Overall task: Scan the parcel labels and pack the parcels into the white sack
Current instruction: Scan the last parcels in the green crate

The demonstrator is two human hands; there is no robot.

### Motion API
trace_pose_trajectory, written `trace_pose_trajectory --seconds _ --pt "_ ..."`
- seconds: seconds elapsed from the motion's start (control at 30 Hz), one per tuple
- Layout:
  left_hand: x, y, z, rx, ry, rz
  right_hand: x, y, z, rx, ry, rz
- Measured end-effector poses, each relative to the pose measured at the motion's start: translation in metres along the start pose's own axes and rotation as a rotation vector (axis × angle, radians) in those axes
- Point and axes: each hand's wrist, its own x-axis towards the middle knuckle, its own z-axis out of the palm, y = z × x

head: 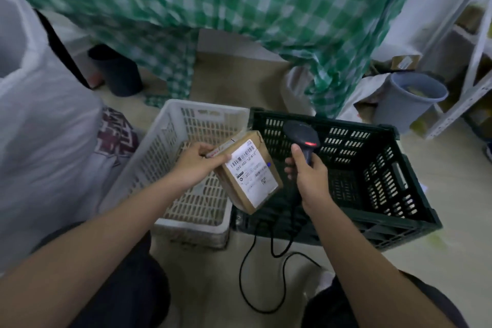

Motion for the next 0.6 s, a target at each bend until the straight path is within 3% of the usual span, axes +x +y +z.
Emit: trace_pose_trajectory --seconds 0.27,0.4,0.6 --pt "0.003 -0.029 0.000 -0.156 -0.048 -0.048 -0.022 0.036 0.018 -0.144 -0.102 0.072" --pt "0.007 -0.031 0.004 -0.193 -0.024 -0.052 -0.028 0.043 0.026 -0.126 -0.068 0.048" --pt "0.009 -0.040 0.007 -0.199 -0.230 -0.095 -0.018 0.046 0.029 -0.157 -0.011 0.060"
